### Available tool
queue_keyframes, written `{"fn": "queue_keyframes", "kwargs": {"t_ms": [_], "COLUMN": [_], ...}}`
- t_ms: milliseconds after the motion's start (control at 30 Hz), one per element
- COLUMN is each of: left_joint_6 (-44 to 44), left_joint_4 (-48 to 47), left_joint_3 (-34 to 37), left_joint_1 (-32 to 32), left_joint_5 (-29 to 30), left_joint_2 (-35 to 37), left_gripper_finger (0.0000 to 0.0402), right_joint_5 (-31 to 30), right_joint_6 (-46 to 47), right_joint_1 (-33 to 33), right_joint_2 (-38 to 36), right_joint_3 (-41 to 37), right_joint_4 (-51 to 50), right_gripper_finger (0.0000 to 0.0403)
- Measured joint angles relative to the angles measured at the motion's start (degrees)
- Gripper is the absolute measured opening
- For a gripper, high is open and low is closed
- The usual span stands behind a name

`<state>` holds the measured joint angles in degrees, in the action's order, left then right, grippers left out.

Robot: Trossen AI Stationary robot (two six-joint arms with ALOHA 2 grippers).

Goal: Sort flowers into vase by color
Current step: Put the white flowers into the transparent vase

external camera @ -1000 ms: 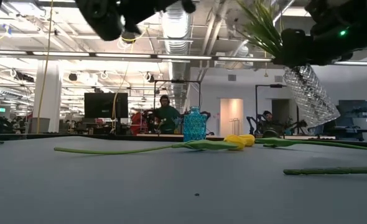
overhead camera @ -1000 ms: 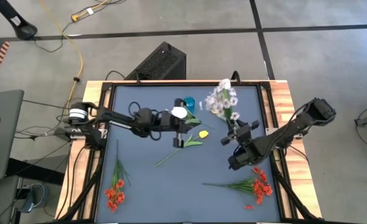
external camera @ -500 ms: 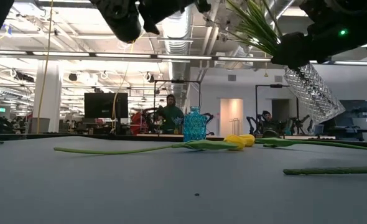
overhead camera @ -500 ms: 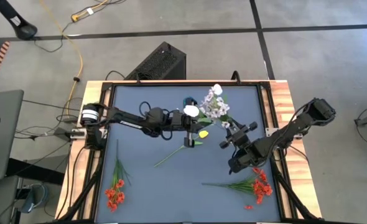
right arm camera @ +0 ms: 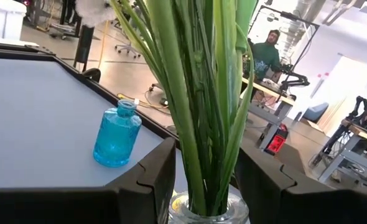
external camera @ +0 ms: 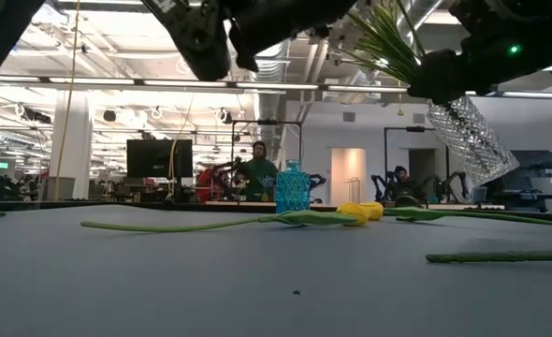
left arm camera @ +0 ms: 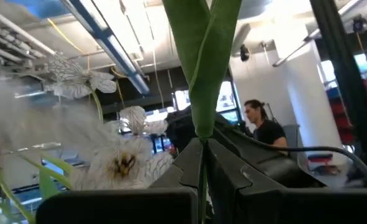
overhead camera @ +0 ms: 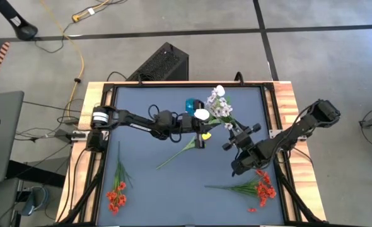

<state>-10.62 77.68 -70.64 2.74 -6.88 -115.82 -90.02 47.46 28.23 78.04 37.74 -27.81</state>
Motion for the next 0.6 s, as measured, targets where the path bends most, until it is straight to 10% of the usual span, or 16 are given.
{"fn": "queue_keyframes", "kwargs": {"t_ms": [600], "left_joint_6": [-1.97], "left_joint_4": [0.08], "left_joint_3": [-0.6], "left_joint_1": [1.12], "left_joint_5": [1.67], "left_joint_2": [-2.39], "left_gripper_finger": [0.0], "right_joint_5": [0.02], "right_joint_6": [0.04], "right_joint_1": [-0.63], "right_joint_2": [-0.02], "right_joint_3": [0.0], "right_joint_4": [-0.15], "right_gripper_finger": [0.0171]}}
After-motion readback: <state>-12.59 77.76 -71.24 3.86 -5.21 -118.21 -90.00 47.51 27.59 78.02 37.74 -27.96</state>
